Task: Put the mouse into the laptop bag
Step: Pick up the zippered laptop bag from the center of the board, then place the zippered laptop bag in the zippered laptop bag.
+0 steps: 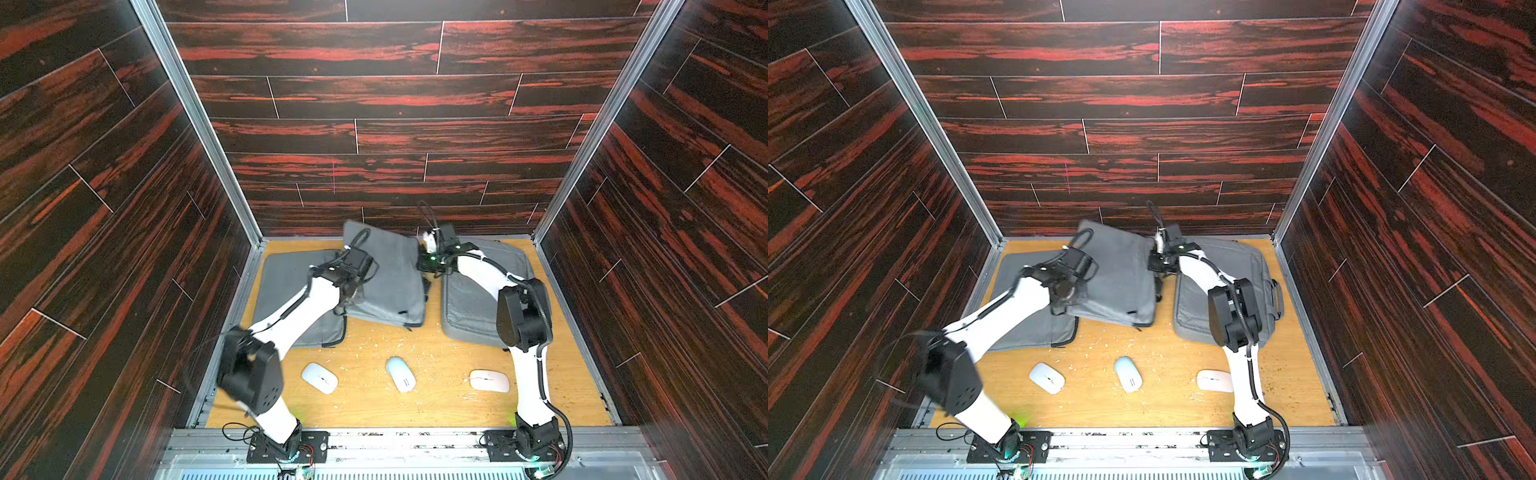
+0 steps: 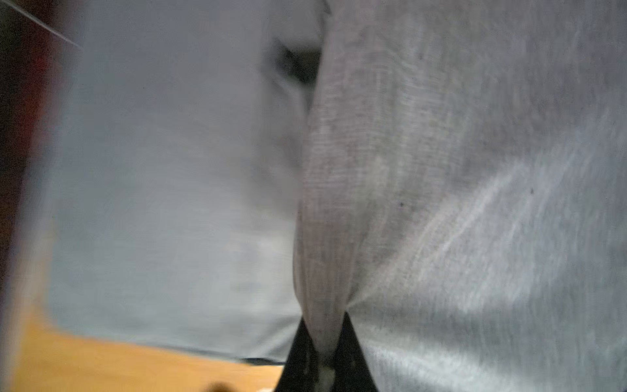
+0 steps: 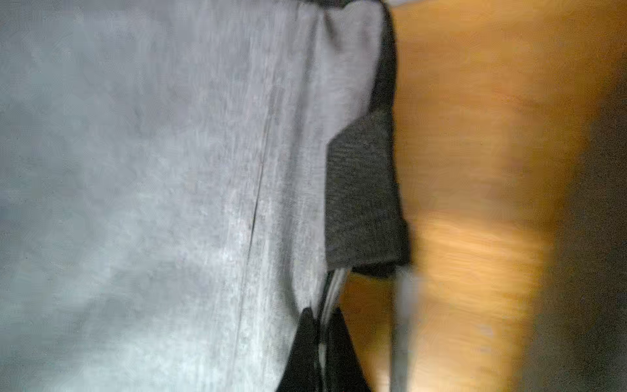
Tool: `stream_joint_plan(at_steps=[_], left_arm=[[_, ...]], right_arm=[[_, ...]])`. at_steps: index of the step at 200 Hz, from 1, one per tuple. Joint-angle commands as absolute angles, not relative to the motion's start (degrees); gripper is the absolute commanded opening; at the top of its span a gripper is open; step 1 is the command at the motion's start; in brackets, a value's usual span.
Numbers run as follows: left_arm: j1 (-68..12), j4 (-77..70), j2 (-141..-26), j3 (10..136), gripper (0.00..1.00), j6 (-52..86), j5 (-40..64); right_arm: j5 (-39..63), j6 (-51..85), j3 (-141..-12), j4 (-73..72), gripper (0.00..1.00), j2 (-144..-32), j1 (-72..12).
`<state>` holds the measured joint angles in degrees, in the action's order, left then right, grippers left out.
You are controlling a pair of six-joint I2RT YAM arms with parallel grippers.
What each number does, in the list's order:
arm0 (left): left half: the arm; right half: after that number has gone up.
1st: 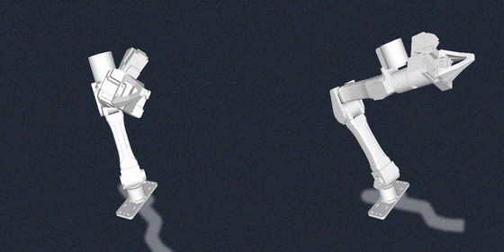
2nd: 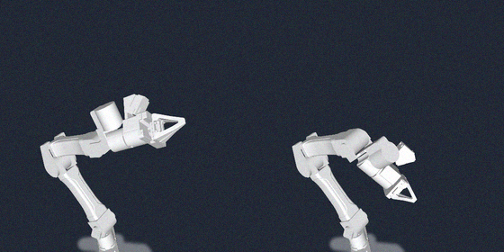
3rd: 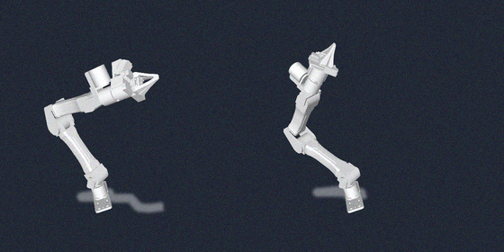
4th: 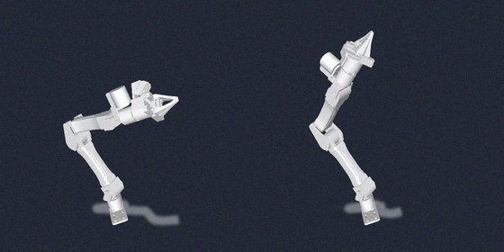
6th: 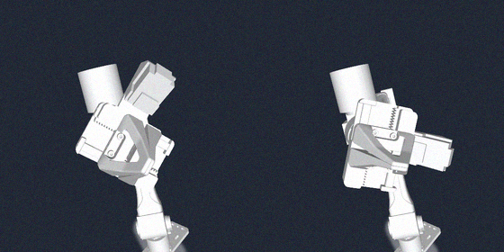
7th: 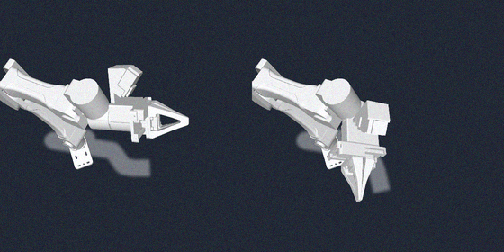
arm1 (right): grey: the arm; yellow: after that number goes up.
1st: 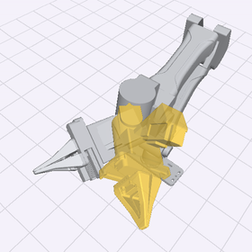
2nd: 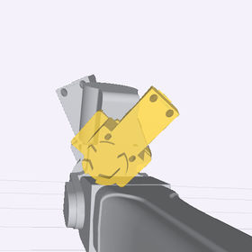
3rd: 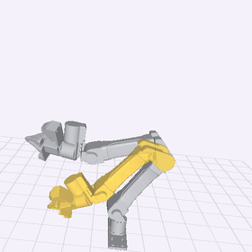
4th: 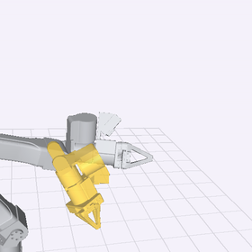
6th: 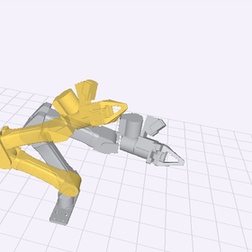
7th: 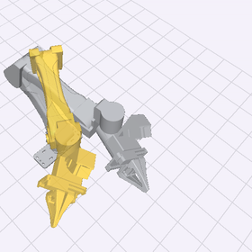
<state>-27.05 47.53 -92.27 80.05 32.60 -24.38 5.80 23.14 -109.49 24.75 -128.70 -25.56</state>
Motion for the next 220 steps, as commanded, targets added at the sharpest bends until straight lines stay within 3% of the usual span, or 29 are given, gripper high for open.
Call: stream_joint_plan(at_steps=[1, 66, 105, 220], left_arm=[[-25.52, 42.01, -83.94, 79.65, 0.0, 32.17, -40.19], [-7.97, 42.19, -70.2, 65.71, 0.0, 37.95, -39.35], [-0.33, 40.93, -69.26, 59.51, 0.0, 39.83, -34.26], [2.64, 37.08, -75.75, 55.12, 0.0, 40.78, -25.27]], right_arm=[[12.38, 22.06, -114.95, 23.47, 0.0, -124.71, -32.17], [13.44, 18.19, -131.62, 22.73, 0.0, -136.12, -40.85], [13.96, 19.71, -147.7, 28.76, 0.0, -147.79, -41.91], [10.73, 20.36, -147.04, 29.54, 0.0, -151.97, -41.79]])
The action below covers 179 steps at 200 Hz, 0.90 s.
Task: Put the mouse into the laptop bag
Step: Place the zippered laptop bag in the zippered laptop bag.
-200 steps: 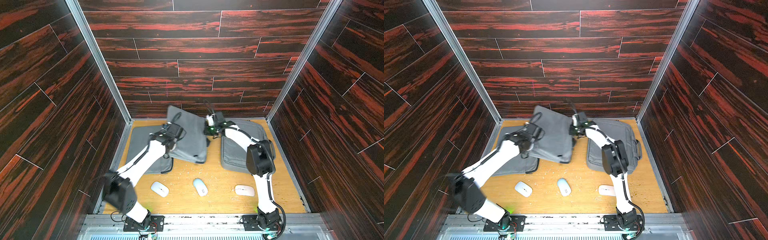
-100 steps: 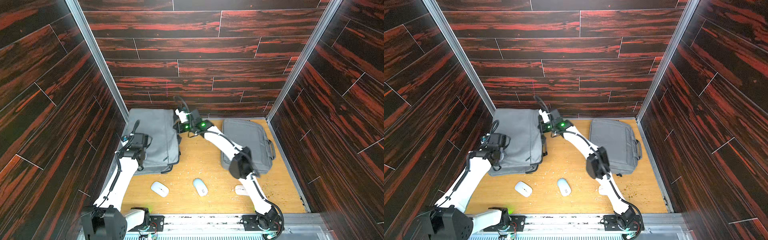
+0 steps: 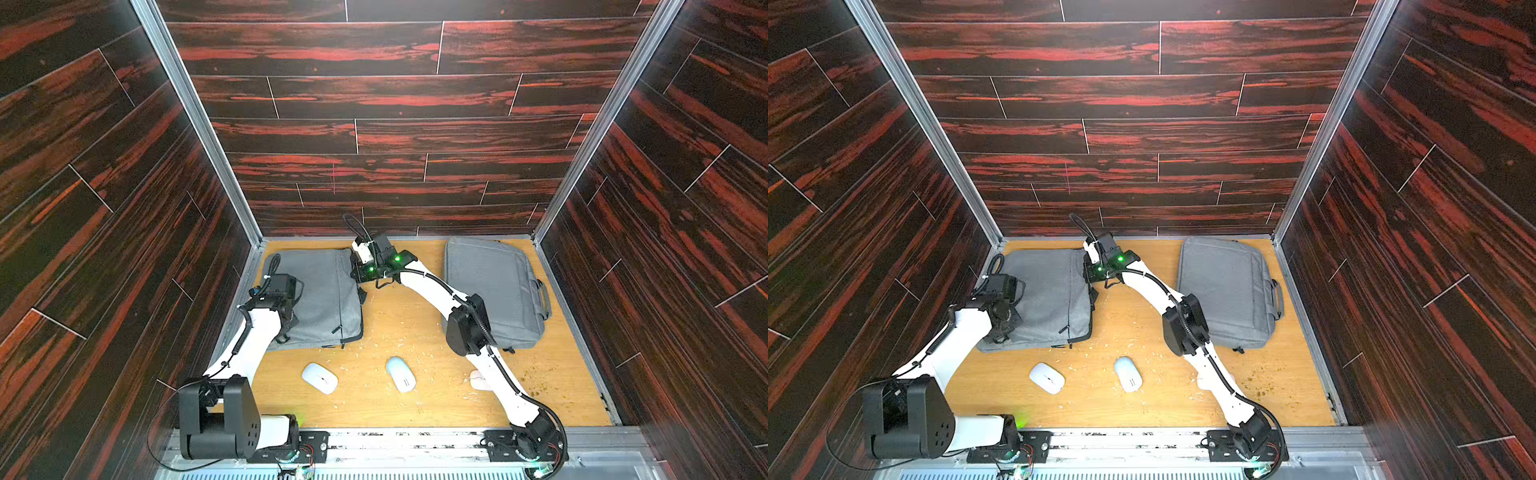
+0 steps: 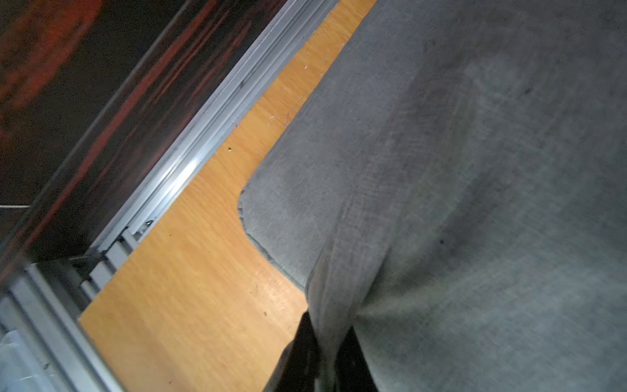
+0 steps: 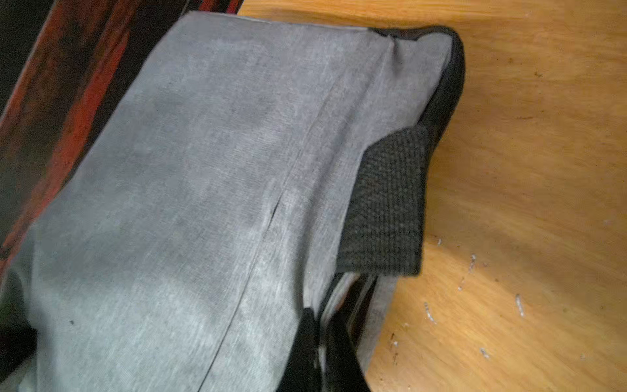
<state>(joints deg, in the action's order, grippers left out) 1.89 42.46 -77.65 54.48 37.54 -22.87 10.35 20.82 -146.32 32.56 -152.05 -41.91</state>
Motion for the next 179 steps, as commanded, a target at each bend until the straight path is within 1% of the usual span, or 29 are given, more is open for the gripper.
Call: stream_joint_plan(at_steps=[1, 31, 54, 99, 142, 156, 159, 167, 179], left_arm=[[2.64, 37.17, -75.76, 55.2, 0.0, 40.78, -25.16], [2.65, 37.73, -75.93, 57.68, 0.0, 40.37, -19.76], [2.64, 35.88, -76.16, 57.94, 0.0, 40.25, -15.73], [2.45, 34.52, -78.3, 58.05, 0.0, 40.47, -13.32], [2.46, 34.81, -82.01, 57.17, 0.0, 41.12, -14.67], [2.44, 35.66, -82.1, 56.98, 0.13, 41.49, -15.95], [2.46, 35.8, -81.98, 56.98, 0.16, 41.49, -16.17], [2.42, 36.15, -81.55, 57.05, 0.25, 41.57, -16.56], [2.46, 36.94, -80.48, 57.39, 0.41, 41.82, -16.96]], right_arm=[[10.72, 20.33, -147.04, 29.54, 0.0, -151.92, -41.81], [8.41, 18.7, -146.75, 29.53, 0.0, -149.33, -41.79], [6.82, 17.85, -143.64, 28.18, 0.0, -146.19, -41.43], [4.16, 19.07, -130.64, 21.57, 0.0, -138.95, -40.22], [3.34, 22.32, -120.55, 16.56, 0.0, -134.84, -38.94], [3.38, 22.71, -118.87, 15.86, 0.0, -134.58, -38.76], [3.42, 22.83, -118.65, 15.76, 0.02, -134.54, -38.7], [3.46, 23.1, -118.04, 15.68, 0.09, -134.56, -38.67], [3.43, 23.45, -117.41, 15.56, 0.26, -134.39, -38.52]])
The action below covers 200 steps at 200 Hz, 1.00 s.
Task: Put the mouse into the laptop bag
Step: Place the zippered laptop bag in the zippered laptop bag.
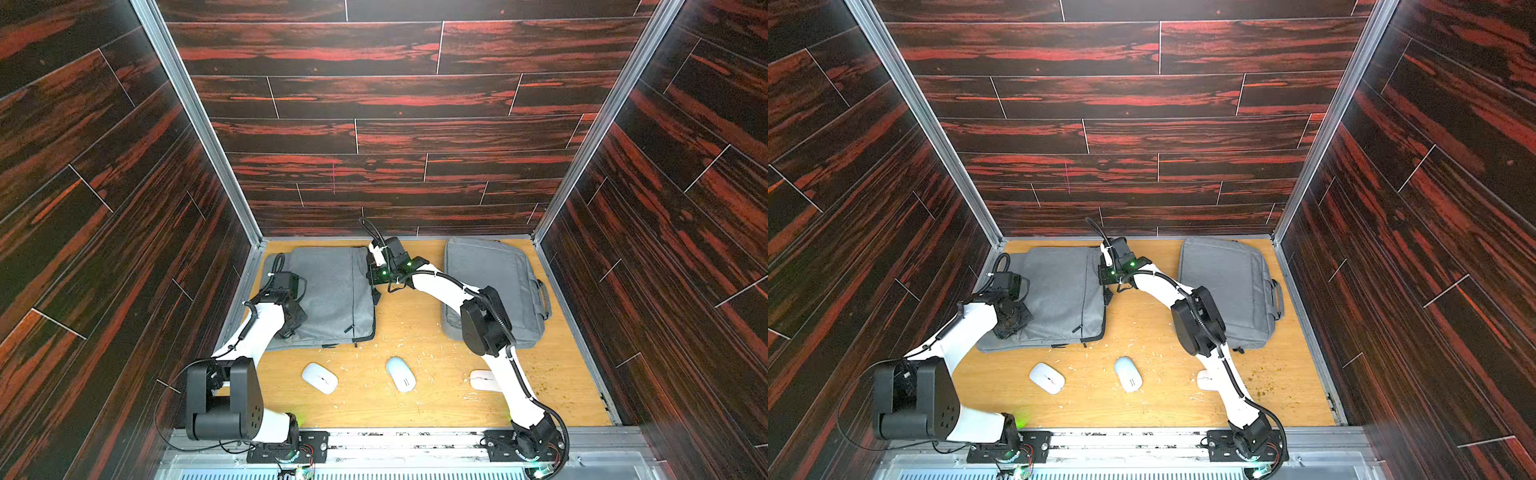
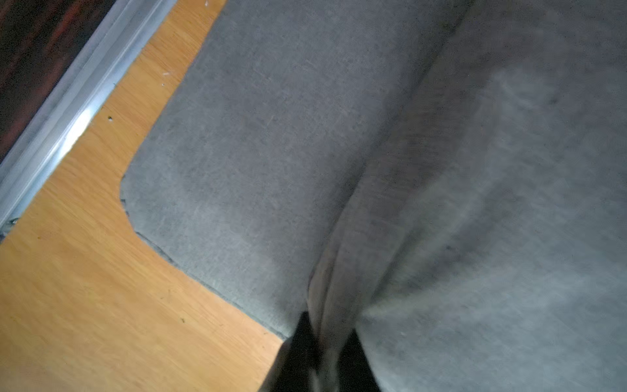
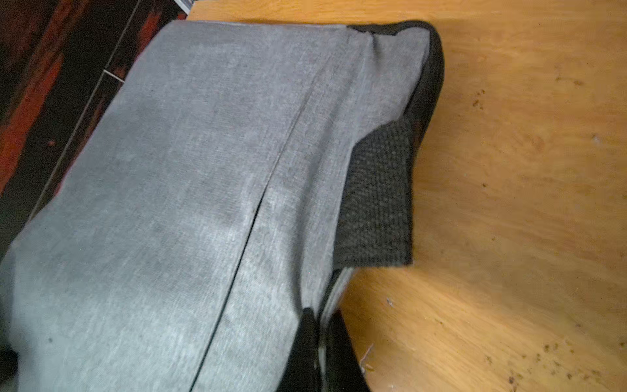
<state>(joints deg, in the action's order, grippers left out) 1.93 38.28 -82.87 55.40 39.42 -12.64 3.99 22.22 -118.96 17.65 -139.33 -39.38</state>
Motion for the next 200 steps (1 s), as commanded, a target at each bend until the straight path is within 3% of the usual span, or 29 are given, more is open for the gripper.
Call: stream_joint_plan(at_steps=[1, 26, 50, 84, 114, 128, 149, 167, 179, 192, 200], left_arm=[[2.41, 37.06, -80.36, 57.44, 0.43, 41.87, -17.0], [2.38, 40.18, -77.17, 58.79, 0.73, 42.58, -17.42], [2.38, 43.65, -73.16, 60.21, 0.85, 43.24, -18.1], [-0.63, 41.88, -67.6, 62.36, 0.9, 43.12, -17.23], [-12.67, 40.28, -73.12, 67.79, 0.9, 41.37, -17.51], [-17.52, 39.26, -77.94, 70.76, 0.84, 39.47, -14.39], [-23.17, 34.64, -83.32, 72.93, 0.81, 36.65, -11.87], [-26.13, 32.43, -85.92, 74.82, 0.8, 34.89, -11.63], [-27.53, 29.55, -86.48, 75.23, 0.82, 33.7, -11.57], [-29.23, 26.82, -86.33, 74.87, 0.83, 31.79, -13.44], [-30.18, 26.8, -86.51, 75.29, 0.83, 30.53, -15.07]], right_arm=[[3.39, 23.46, -117.33, 15.56, 0.27, -134.34, -38.51], [1.85, 23.88, -113.44, 14.62, 0.51, -131.0, -37.82], [-1.78, 23.83, -105.14, 12.22, 0.6, -123.43, -36.77], [-6.68, 22.44, -89.77, 10.72, 0.62, -107.78, -33.39], [-11.52, 22.79, -75.34, 15.47, 0.63, -94.13, -26.03], [-11.05, 23.97, -68.7, 17.36, 0.62, -89.22, -20.25], [-10.5, 24.21, -61.57, 19.98, 0.59, -85.16, -12.72], [-12.89, 23.11, -58.45, 22.23, 0.52, -85.09, -11.03], [-13.94, 23.1, -57.09, 22.68, 0.42, -86.09, -11.01], [-13.1, 23.67, -55.35, 21.26, 0.2, -87.17, -10.99], [-12.12, 24.19, -54.78, 20.54, 0.14, -88.22, -11.12]])
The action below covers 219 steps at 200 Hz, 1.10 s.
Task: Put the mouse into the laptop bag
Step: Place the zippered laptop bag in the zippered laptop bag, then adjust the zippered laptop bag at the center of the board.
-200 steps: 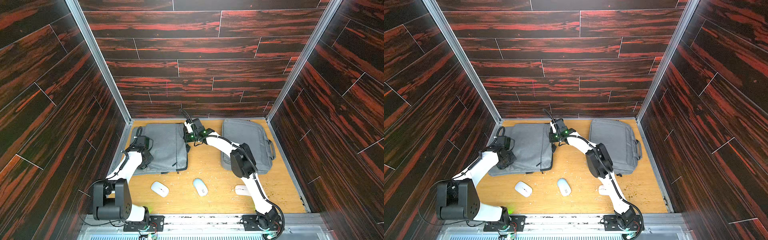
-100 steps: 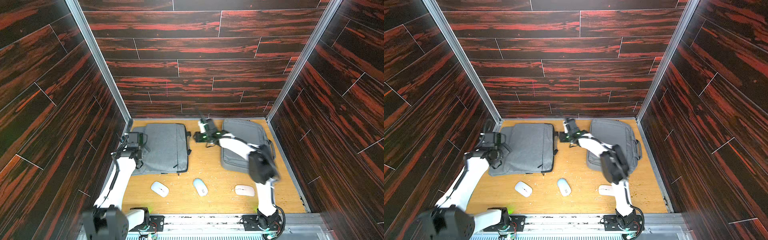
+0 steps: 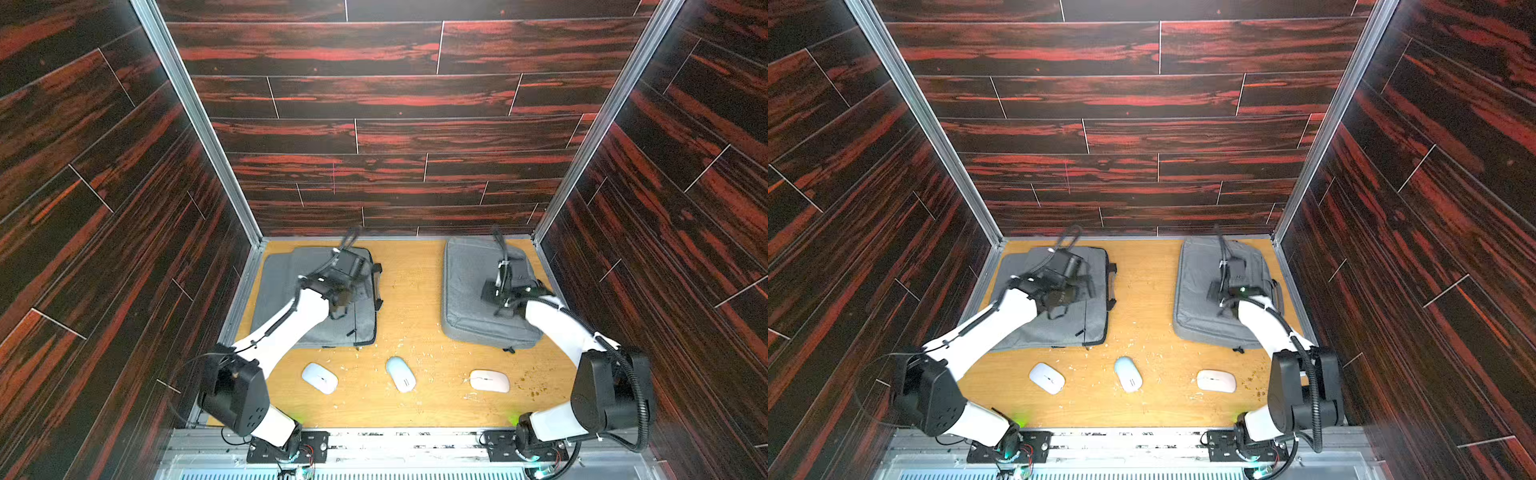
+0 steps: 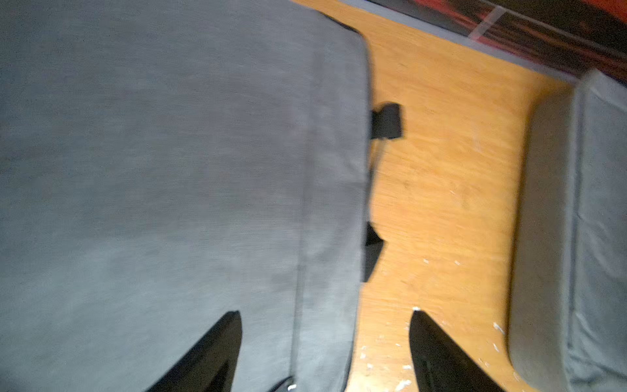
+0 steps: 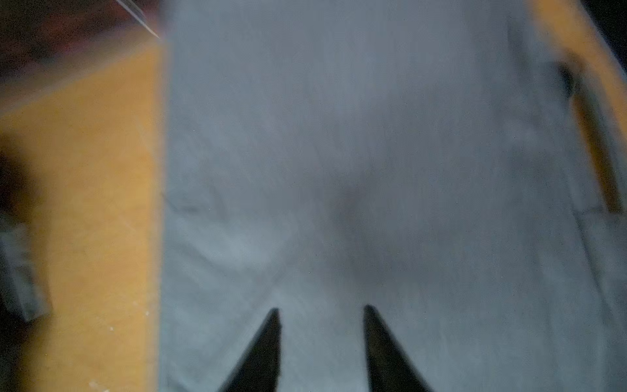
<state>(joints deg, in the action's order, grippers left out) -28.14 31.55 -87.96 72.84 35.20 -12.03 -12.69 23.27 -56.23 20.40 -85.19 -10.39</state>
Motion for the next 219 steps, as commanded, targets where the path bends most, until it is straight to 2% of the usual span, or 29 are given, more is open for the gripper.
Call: stream_joint_plan(at_steps=[1, 17, 45, 83, 123, 143, 165, 190, 219], left_arm=[[-30.25, 26.94, -86.54, 75.39, 0.83, 30.29, -15.36], [-31.61, 29.35, -87.45, 77.23, 0.82, 27.68, -18.11], [-31.64, 30.67, -88.51, 78.13, 0.75, 26.74, -13.44], [-31.64, 26.42, -86.63, 74.31, 0.75, 26.59, -10.14], [-31.69, 26.39, -85.99, 72.24, 0.76, 26.82, -10.45], [-31.77, 26.02, -86.85, 71.38, 0.79, 27.57, -9.77], [-32.46, 25.67, -88.2, 71.28, 0.82, 28.56, -8.49], [-35.15, 24.92, -89.7, 71.17, 0.85, 29.25, -8.09], [-39.41, 24.52, -92.57, 71.53, 0.87, 30.27, -8.18]], right_arm=[[-11.99, 24.22, -54.72, 20.47, 0.14, -88.36, -11.1], [-9.82, 25.02, -55.21, 20.0, 0.1, -92.36, -11.28], [-7.54, 25.31, -60.81, 19.59, 0.09, -102.26, -15.25], [-4.93, 26.33, -77.09, 21.85, 0.05, -118.51, -23.33], [0.25, 26.16, -94.69, 24.86, 0.03, -127.78, -24.61], [2.48, 25.09, -97.8, 24.77, 0.04, -125.3, -24.61], [2.01, 23.85, -94.96, 23.92, 0.06, -117.1, -24.65], [-2.47, 22.79, -84.3, 22.3, 0.15, -104.18, -24.61], [-7.11, 23.9, -66.99, 21.46, 0.19, -90.62, -24.48]])
